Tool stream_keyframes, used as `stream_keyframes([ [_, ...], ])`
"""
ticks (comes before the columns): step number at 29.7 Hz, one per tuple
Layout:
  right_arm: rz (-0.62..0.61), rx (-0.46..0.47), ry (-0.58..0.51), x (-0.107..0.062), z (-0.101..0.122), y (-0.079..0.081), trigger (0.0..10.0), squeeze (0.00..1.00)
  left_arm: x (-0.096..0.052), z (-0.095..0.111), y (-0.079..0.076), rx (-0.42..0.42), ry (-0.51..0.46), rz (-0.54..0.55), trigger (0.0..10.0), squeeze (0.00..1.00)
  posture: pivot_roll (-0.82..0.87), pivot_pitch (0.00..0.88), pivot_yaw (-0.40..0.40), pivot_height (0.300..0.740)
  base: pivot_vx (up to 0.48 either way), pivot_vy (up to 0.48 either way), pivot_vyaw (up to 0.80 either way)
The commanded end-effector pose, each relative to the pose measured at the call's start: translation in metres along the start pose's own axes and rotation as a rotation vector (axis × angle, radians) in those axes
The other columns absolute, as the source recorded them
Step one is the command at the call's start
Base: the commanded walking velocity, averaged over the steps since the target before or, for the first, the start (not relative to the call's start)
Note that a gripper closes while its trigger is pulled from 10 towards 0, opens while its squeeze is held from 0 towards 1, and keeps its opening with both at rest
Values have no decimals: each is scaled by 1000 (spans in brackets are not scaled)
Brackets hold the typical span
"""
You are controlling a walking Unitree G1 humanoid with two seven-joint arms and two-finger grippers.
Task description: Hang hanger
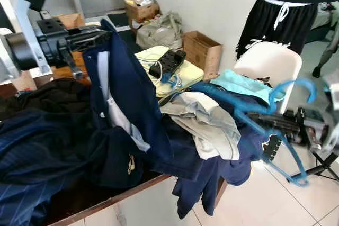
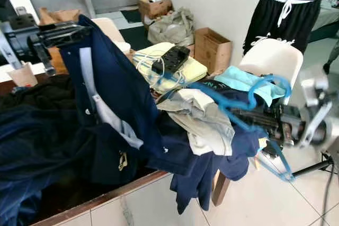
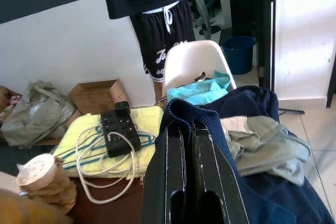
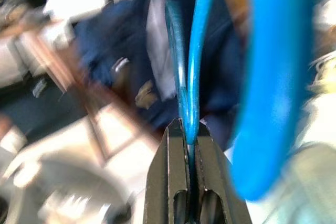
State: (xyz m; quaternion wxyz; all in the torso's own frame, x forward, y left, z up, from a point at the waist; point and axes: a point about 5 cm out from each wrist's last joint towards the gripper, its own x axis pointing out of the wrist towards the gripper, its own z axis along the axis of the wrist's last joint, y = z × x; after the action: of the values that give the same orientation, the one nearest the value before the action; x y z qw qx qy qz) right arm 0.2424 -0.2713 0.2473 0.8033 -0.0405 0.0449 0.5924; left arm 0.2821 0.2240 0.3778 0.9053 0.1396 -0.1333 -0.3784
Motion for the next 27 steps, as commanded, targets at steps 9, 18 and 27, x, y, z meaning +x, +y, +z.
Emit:
stream_keyframes([
  [9, 208, -120, -23, 43, 28, 21, 10000, 0, 6, 5, -4, 23, -25, -57, 10000, 0, 0, 0, 43, 740, 0, 0, 0],
  [18, 76, -177, -86, 85, 41, 5, 10000, 0, 18, -5, -16, -8, -49, -117, 10000, 0, 10, 0, 40, 740, 0, 0, 0],
  [27, 67, -168, -46, 99, 42, 11, 10000, 0, 26, -11, -24, -23, -74, -132, 10000, 0, 5, 5, 38, 740, 0, 0, 0],
])
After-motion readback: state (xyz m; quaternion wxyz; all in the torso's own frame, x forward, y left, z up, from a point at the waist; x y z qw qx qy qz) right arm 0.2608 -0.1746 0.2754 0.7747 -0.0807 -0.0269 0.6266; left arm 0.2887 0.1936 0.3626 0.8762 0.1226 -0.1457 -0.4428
